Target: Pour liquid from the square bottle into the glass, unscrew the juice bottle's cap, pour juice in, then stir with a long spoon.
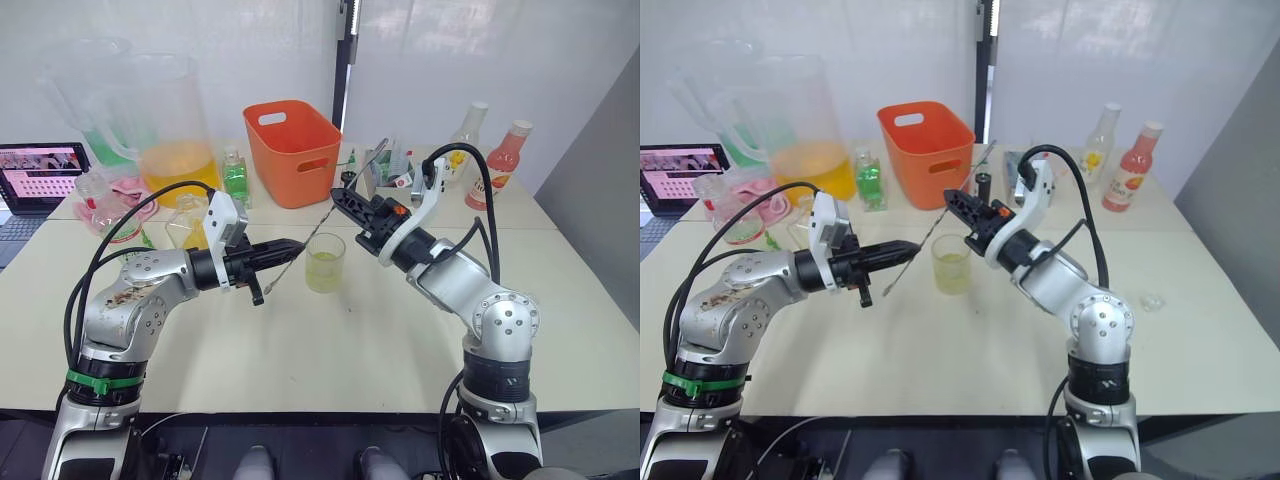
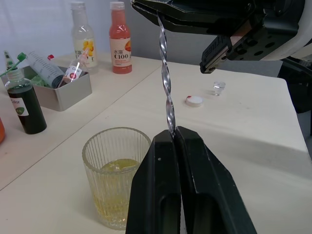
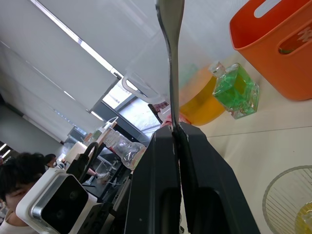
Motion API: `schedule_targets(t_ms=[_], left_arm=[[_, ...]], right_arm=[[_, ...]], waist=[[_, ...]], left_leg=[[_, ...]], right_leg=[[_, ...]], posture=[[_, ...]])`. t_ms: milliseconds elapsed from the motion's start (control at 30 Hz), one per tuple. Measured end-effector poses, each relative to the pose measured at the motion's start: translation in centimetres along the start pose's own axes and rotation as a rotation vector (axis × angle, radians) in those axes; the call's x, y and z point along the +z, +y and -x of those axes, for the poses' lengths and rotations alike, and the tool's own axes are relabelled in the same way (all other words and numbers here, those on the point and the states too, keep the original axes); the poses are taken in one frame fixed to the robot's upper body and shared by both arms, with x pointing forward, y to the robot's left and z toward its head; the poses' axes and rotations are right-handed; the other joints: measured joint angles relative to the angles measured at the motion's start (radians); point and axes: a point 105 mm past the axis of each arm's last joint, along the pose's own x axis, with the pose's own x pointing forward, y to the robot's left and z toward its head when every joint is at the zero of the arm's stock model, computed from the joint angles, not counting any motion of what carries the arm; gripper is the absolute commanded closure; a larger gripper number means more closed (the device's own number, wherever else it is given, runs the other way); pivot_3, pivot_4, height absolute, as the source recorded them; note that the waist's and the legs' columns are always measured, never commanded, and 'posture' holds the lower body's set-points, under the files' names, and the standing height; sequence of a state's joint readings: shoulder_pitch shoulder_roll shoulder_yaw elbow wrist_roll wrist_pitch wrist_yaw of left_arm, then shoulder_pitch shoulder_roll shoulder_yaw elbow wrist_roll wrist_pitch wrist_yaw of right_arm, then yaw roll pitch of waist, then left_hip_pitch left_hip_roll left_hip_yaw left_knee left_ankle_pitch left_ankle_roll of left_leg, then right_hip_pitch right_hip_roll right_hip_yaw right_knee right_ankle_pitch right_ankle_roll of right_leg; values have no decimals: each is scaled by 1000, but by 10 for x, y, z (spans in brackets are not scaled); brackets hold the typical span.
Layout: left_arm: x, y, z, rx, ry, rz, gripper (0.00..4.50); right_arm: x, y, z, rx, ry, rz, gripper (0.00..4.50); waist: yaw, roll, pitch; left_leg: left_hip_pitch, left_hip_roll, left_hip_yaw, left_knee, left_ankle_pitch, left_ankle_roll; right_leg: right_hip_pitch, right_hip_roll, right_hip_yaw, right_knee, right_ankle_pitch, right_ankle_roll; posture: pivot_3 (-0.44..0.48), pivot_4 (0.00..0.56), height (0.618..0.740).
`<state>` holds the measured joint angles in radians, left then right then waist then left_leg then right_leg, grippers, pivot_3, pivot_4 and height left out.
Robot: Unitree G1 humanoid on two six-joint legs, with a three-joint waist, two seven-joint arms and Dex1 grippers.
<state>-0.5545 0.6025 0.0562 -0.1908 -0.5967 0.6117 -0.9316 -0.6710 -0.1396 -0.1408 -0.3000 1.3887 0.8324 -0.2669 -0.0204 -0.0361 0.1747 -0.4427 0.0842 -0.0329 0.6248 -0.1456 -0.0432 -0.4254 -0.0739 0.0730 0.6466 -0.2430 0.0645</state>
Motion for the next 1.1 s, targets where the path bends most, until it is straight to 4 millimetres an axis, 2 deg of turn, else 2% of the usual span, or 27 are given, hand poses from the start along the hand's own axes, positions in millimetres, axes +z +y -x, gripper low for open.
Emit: schedule_targets(t_ms=[200,433,600,767,833,900,1100], left_arm=[[6,2,8,-5,-11,9,2304],[9,0,25,-4,-27,56,26],[7,3,48,47,-25,76,26],[-19,-8,59,67,11,159,26],[-28,-12,61,87,18,179,26],[-30,-13,61,99,18,186,26],[-34,-19,59,125,17,171,26]], right_arm=[[7,-1,4,15,-4,38,4500],[46,4,5,74,-53,139,4500],[79,6,7,112,-87,227,4500],[93,8,-3,124,-26,439,4500],[90,11,-10,137,27,544,4500],[81,10,-15,155,66,580,4500],[46,-14,-24,117,220,707,4500]], waist=[[0,0,0],[-1,1,1],[-2,2,1],[-3,4,2],[-4,4,2],[-3,4,2],[4,4,2]], left_leg=[[0,0,0,0,0,0],[0,0,0,-1,0,0],[0,0,0,-1,0,0],[0,0,1,-2,0,0],[0,0,1,-2,0,0],[0,0,1,-2,0,0],[-1,0,2,-2,0,0]], right_leg=[[0,0,0,0,0,0],[0,0,0,0,-1,-2],[-1,-1,0,-1,-2,-4],[-2,-1,0,-1,-4,-7],[-2,-1,0,-1,-5,-7],[-2,-1,0,-1,-5,-7],[-3,-1,0,-1,-4,-7]], posture=[[0,150,703],[0,150,703],[0,150,703],[0,150,703],[0,150,703],[0,150,703],[0,150,703]])
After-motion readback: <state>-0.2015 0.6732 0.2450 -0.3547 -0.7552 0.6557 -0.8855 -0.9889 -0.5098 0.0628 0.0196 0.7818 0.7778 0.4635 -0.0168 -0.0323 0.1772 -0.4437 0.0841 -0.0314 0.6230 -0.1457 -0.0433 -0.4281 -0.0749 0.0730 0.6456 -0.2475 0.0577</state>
